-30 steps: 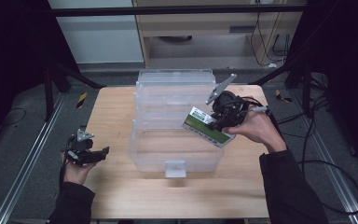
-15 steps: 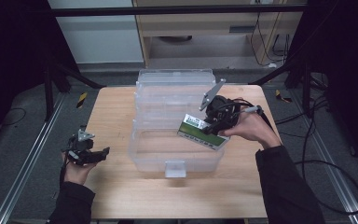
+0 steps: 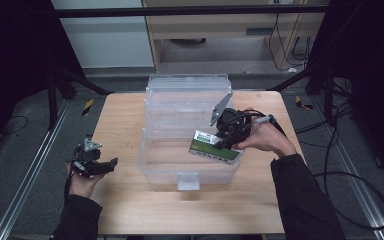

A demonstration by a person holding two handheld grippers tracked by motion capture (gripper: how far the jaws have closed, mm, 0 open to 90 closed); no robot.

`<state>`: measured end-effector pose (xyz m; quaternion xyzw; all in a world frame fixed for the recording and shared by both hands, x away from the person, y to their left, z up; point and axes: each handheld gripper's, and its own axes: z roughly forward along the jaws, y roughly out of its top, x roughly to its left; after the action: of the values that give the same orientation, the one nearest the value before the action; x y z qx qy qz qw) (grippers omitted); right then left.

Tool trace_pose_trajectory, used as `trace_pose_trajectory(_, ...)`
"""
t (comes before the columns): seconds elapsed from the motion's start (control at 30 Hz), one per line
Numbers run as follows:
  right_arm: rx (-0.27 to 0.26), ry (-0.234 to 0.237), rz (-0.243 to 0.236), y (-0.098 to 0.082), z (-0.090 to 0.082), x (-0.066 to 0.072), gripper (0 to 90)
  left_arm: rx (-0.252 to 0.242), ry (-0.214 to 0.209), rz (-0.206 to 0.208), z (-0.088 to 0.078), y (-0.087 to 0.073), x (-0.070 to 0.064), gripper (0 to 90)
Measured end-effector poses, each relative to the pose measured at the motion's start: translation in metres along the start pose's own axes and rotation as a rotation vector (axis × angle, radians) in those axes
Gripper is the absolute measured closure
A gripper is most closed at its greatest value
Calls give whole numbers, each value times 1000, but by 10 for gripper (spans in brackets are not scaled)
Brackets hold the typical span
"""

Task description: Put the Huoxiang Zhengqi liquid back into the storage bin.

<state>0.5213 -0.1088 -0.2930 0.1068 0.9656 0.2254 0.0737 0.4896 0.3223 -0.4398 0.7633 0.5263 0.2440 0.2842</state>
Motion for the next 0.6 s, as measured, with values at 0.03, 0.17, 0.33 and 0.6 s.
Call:
trace_pose_trajectory(0.03,2,1,-4,0,1,0,642,1,1,0,0,0,0,289)
trace_pose_trajectory(0.17,24,15,-34,1,10,2,641,0,-1,-1,0,0,1,288)
trace_pose_trajectory(0.33,68,18,-82,3,23,3,642,2,0,0,1,0,1,288)
trace_pose_trajectory(0.6,94,39,-100,-1,38,0,642,6,2,-2,2,-1,1,288)
